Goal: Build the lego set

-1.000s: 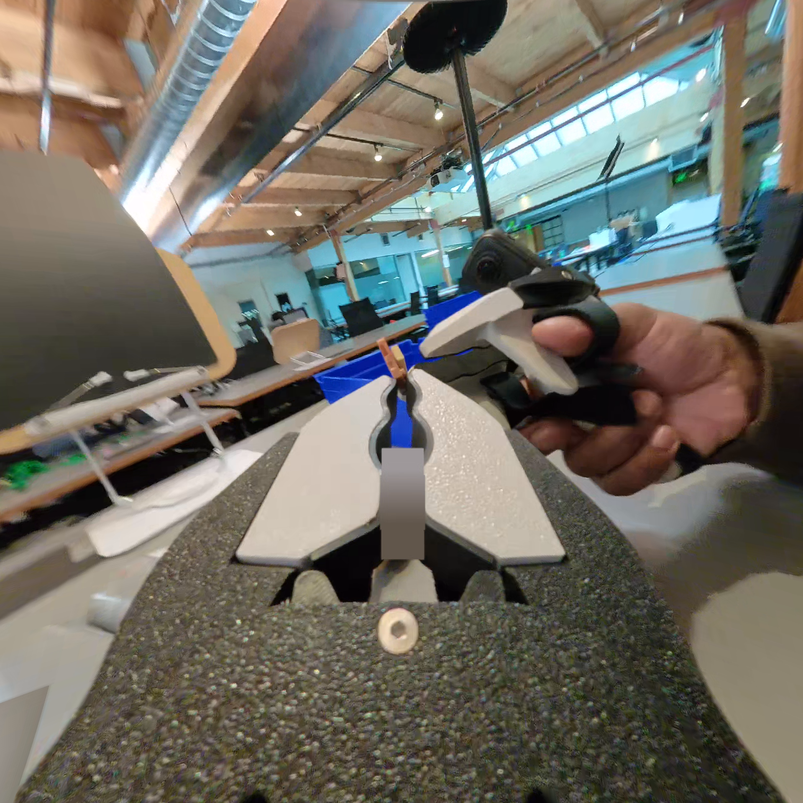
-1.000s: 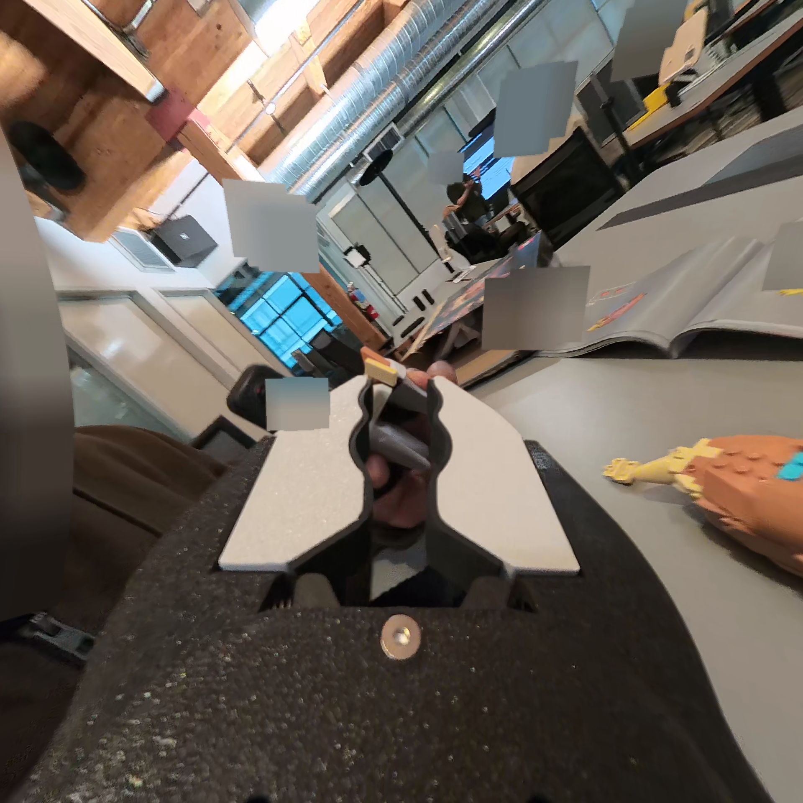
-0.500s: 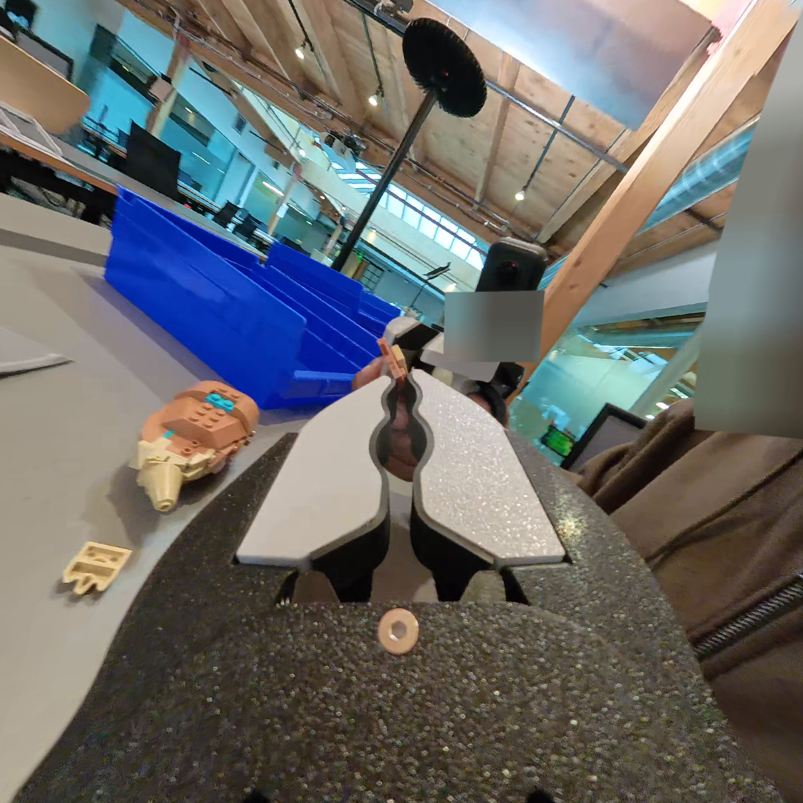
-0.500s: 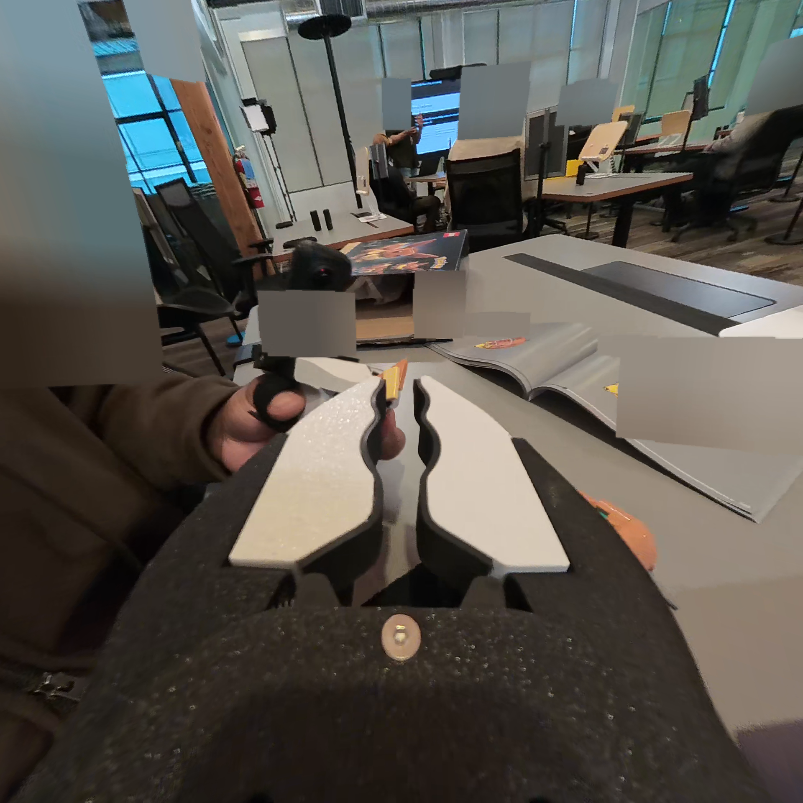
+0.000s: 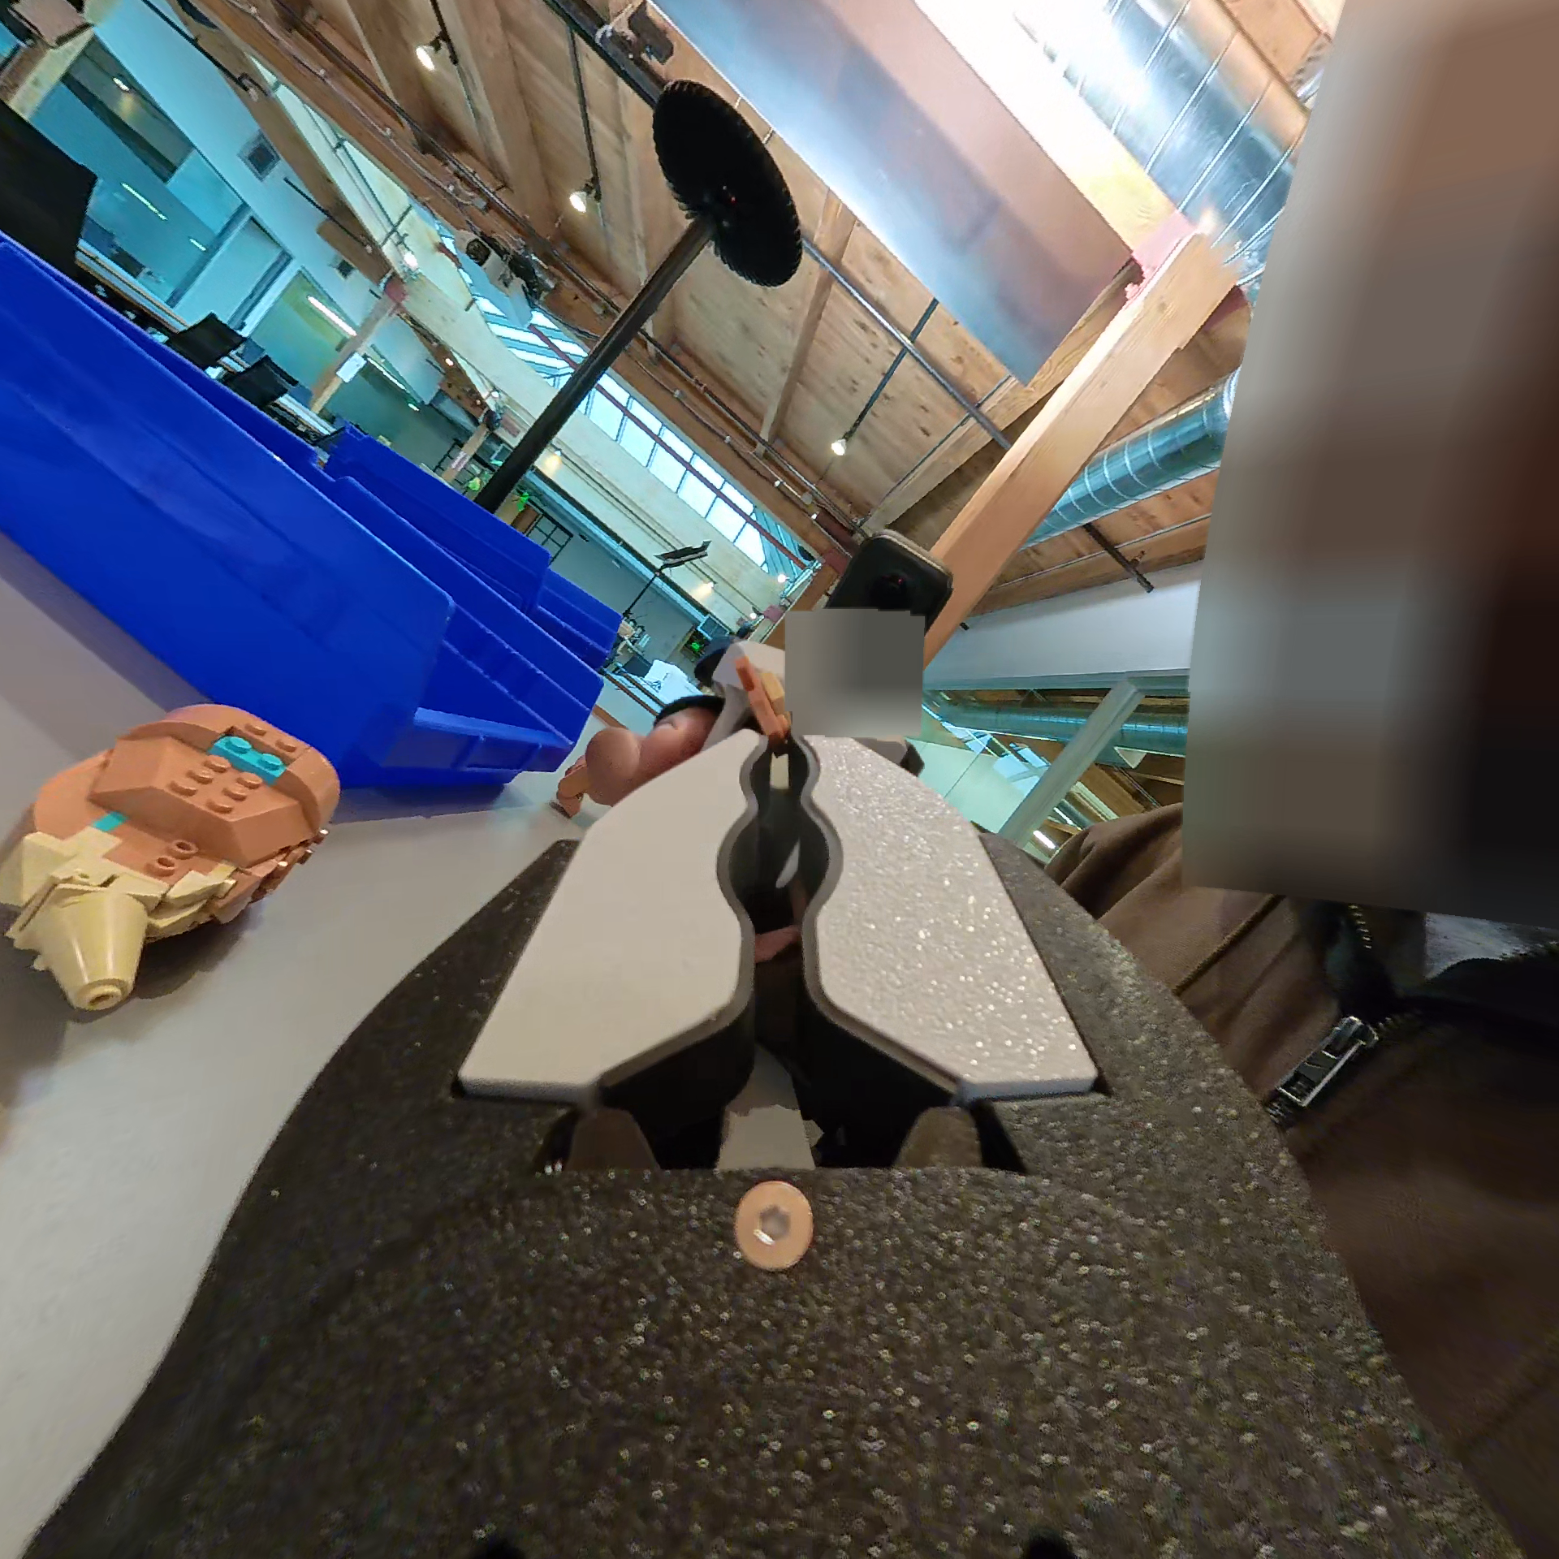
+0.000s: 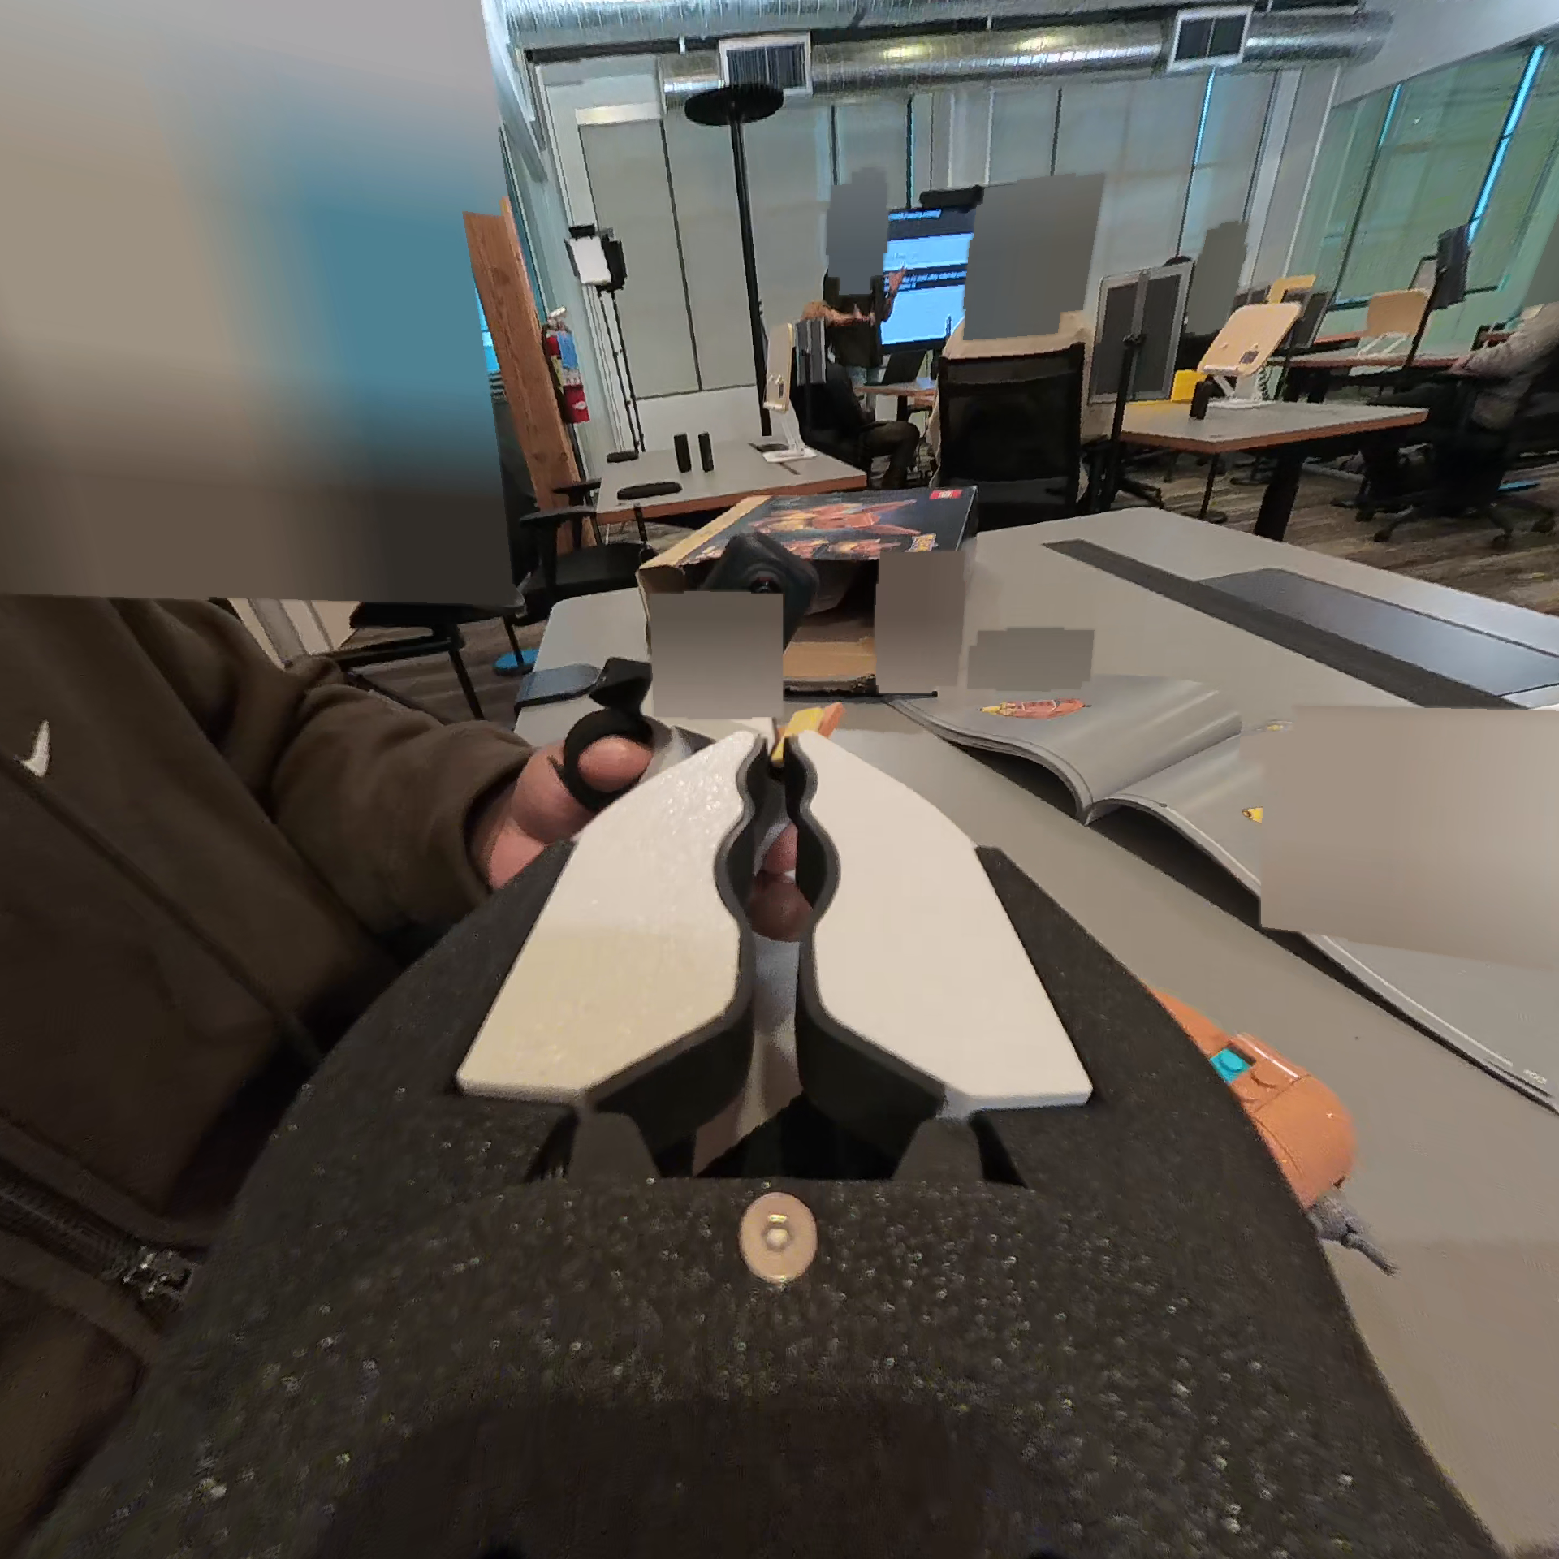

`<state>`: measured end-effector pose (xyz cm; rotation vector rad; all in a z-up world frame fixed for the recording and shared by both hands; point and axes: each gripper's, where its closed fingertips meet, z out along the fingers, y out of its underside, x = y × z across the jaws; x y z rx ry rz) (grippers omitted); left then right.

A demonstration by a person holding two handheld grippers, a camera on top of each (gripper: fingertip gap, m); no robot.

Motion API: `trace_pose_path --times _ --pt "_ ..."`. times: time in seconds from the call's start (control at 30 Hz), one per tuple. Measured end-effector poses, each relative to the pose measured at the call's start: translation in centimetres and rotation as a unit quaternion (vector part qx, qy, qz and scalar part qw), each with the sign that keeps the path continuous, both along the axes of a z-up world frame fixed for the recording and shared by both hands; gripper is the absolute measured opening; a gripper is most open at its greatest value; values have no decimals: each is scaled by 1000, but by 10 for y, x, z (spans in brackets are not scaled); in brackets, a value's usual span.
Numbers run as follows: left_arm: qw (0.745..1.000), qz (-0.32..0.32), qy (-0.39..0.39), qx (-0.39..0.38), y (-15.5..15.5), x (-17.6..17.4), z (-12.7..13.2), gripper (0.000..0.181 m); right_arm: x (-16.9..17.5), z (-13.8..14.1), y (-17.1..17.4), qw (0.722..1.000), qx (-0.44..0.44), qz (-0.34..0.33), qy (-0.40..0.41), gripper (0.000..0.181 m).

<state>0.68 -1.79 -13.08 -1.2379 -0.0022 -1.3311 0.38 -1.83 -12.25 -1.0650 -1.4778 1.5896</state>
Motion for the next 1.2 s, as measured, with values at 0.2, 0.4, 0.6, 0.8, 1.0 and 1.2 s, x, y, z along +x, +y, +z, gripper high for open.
trace_pose_path --times 0.2,0.4,0.6,0.8,1.0,1.2 --pt "1000 -22 -13 15 -4 2 4 3 1 -2 -6 1000 13 9 -2 3" --pt "999 -31 -19 11 -3 5 3 3 2 -2 -10 1000 28 7 6 1" --pt "997 -66 -35 12 -8 11 7 4 8 3 4 998 54 8 43 12" --pt "986 -154 -62 4 -19 32 10 4 26 -4 -5 983 142 94 74 16" --pt "974 -216 -66 -5 -28 50 7 4 39 -2 -20 965 188 163 83 15" --pt "967 -249 -62 -3 -36 58 6 4 45 0 -25 961 172 196 89 13"
